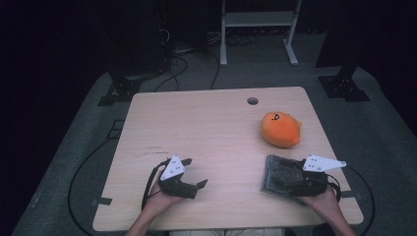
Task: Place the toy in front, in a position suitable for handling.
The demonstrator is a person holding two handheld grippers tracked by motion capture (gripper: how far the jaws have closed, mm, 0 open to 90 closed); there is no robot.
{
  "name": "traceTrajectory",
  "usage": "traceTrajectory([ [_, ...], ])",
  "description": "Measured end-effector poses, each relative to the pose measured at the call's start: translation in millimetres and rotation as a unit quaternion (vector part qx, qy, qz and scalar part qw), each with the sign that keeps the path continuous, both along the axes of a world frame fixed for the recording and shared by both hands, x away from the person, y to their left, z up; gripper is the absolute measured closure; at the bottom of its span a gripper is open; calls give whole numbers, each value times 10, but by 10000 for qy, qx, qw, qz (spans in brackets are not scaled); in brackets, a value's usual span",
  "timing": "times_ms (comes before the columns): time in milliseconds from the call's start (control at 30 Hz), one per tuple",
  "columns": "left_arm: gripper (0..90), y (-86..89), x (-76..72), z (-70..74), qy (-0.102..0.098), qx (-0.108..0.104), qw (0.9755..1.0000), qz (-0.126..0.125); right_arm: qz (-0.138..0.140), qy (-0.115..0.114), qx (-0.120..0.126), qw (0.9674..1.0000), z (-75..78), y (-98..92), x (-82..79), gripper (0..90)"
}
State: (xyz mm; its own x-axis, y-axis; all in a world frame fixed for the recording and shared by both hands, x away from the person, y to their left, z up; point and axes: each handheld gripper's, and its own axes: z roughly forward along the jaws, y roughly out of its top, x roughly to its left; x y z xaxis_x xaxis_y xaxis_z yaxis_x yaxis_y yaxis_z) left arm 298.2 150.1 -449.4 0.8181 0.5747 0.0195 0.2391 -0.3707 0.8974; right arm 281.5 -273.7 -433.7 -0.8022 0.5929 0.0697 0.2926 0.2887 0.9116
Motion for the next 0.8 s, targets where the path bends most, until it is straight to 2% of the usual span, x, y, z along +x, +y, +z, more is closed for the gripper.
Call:
traceTrajectory([
  [367, 85, -32, 2, 1, -8, -2, 10000, -51, -208, -110, 33, 9997, 133, -100, 140, 259],
  [600, 85, -30, 22, -7, 13, 6, 10000, -46, -547, -314, -55, 9980, 322, -194, 431, 258],
  [800, 85, -10, 22, -1, 3, -20, 10000, -44, -922, -350, -100, 9951, 417, -256, 775, 257],
])
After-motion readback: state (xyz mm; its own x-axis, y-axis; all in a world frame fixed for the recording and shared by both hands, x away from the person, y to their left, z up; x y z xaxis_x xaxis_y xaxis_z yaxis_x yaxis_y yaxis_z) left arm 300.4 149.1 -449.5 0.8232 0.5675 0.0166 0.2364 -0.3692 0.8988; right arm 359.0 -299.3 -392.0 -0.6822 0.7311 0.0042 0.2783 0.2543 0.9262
